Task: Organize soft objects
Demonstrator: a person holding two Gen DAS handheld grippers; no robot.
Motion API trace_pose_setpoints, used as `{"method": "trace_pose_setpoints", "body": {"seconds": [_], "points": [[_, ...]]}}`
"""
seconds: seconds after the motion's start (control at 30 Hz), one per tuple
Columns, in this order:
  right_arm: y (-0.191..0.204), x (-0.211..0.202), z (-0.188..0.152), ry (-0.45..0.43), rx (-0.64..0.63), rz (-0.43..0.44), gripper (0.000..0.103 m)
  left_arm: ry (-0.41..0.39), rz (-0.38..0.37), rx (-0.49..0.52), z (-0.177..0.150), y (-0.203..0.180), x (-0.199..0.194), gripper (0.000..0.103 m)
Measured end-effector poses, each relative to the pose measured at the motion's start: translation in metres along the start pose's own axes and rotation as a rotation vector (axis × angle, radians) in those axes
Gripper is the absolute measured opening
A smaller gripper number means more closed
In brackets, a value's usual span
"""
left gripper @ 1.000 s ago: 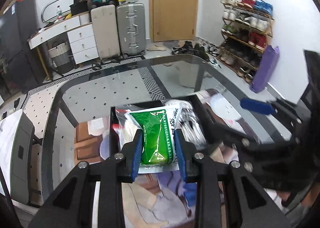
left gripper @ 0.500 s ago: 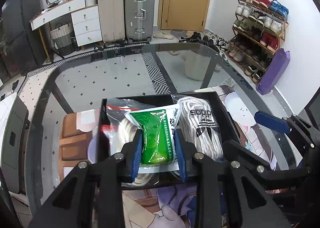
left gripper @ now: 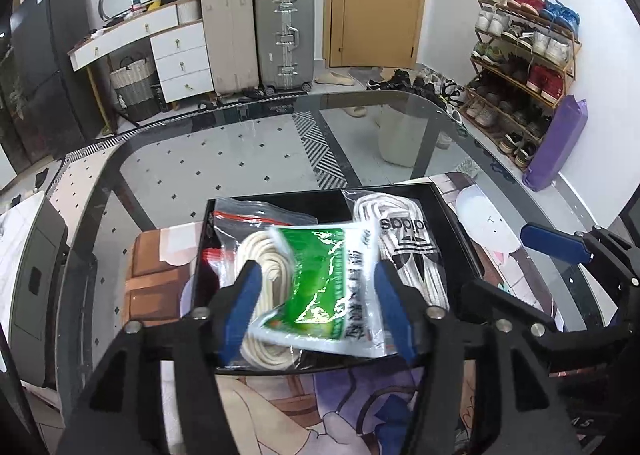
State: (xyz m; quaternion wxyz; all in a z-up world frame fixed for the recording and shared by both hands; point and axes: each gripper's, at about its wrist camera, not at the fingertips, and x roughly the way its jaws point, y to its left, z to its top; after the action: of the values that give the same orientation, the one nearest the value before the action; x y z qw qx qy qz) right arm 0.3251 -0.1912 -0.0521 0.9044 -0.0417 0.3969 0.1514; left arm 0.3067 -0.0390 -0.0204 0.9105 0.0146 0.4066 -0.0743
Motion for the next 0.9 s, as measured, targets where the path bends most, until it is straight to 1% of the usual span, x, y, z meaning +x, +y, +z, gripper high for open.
{"method": "trace_pose_setpoints", "body": {"seconds": [0.13, 0.17, 0.2, 0.67, 0.9], "points": [[-0.0018, 0.0001, 0.0014, 0.001, 0.009, 0.0, 0.076, -0.01, 0.022, 0.005, -0.0031, 0.0013, 0.0002, 0.073], [-0.0014, -0.0005, 0.0012, 0.001, 0.01, 0.0, 0.076, -0.012, 0.031, 0.004, -0.0034, 0.0025, 0.0004, 0.078], [-0.0012, -0.0005, 0.0013, 0.001, 0.01, 0.001, 0.076, -0.014, 0.039, 0.003, -0.0029, 0.0028, 0.0008, 0.08], [0.0031, -0.0028, 0.0005, 0.0, -0.003, 0.013, 0.076, -0.059, 0.081, 0.002, -0.0034, 0.0066, -0.0089, 0.083], [0.0041, -0.0025, 0.0002, 0.001, -0.004, 0.017, 0.076, -0.063, 0.081, 0.0, -0.004, 0.0078, -0.009, 0.083]]}}
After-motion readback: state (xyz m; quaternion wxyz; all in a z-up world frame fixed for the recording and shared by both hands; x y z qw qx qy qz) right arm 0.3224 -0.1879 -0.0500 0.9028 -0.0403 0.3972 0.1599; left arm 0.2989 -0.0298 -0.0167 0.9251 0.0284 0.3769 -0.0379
